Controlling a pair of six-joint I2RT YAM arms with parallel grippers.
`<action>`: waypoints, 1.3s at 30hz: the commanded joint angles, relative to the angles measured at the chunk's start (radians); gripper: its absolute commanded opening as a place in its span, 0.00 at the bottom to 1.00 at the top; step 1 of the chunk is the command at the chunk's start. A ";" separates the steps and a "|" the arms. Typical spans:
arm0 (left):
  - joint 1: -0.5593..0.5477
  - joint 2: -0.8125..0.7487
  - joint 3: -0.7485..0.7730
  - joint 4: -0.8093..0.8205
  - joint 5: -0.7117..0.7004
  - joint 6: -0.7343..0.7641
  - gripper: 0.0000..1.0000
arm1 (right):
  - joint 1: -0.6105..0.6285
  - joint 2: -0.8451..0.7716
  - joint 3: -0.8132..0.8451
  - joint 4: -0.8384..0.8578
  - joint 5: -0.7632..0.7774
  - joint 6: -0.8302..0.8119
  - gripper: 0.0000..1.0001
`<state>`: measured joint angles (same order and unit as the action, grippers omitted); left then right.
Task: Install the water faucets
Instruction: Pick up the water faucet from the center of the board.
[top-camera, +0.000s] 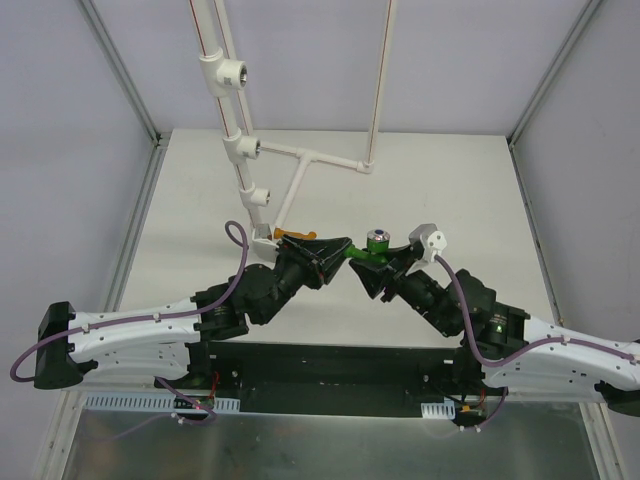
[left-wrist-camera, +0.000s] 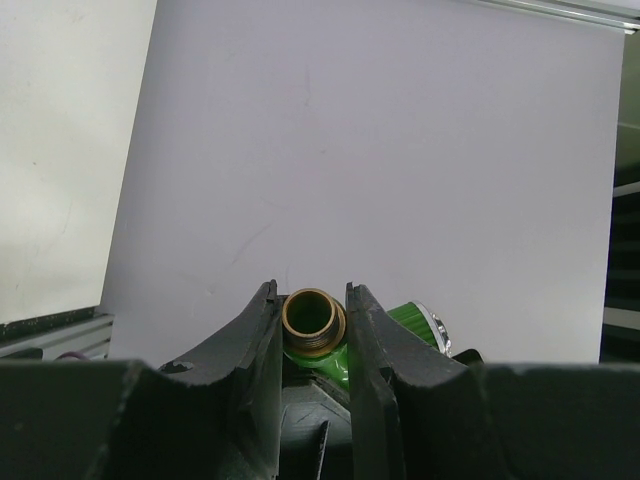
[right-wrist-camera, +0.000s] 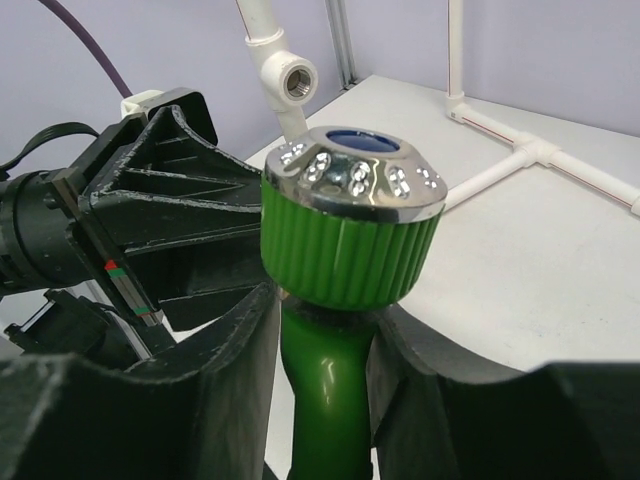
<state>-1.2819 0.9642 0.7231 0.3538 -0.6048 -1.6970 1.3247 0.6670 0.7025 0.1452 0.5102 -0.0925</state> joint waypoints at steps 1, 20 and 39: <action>-0.005 0.004 0.045 0.047 0.022 -0.023 0.00 | -0.001 -0.001 0.038 0.060 0.007 -0.019 0.46; -0.007 0.027 0.045 0.051 0.042 -0.052 0.00 | -0.001 0.002 0.034 0.106 0.008 -0.038 0.40; -0.007 0.008 0.025 0.059 0.048 -0.055 0.65 | -0.001 -0.018 0.005 0.100 0.027 -0.026 0.00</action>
<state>-1.2823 0.9897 0.7307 0.3790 -0.5896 -1.7428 1.3239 0.6632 0.7013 0.1947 0.5247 -0.1143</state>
